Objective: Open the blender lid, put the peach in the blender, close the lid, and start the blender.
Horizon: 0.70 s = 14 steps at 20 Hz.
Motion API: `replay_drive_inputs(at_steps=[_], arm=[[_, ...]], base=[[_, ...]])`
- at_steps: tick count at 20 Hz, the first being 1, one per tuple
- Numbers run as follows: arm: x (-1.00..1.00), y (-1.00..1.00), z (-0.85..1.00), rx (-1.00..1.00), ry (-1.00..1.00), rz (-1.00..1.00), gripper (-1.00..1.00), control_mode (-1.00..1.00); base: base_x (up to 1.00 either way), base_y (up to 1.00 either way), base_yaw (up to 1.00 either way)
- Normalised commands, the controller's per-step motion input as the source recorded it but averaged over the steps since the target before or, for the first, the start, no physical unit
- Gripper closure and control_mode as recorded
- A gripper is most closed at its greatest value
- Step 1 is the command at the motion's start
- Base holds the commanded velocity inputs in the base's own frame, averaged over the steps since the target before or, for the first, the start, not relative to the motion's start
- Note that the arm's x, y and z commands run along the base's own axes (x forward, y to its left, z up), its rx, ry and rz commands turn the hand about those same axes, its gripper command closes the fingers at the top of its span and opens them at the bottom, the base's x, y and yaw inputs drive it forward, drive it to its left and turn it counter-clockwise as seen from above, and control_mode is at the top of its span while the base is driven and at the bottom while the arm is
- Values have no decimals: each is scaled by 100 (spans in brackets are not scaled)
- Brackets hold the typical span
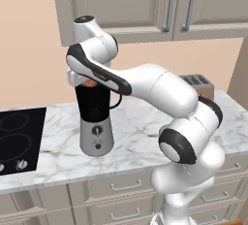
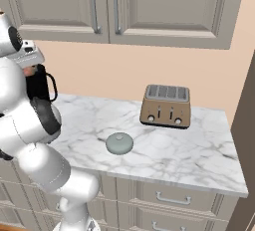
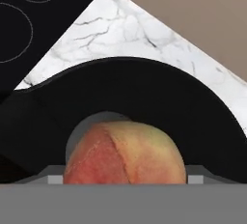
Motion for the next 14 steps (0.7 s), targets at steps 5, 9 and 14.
replay_drive_inputs(at_steps=[5,9,14], arm=[[-10,-15,0,6,-18,0,-100,-100],[-11,0,8,2,-11,0,-100,-100],[-44,-21,51,0,-14,0,-100,-100]], base=[[0,0,0],[0,0,0],[0,0,0]])
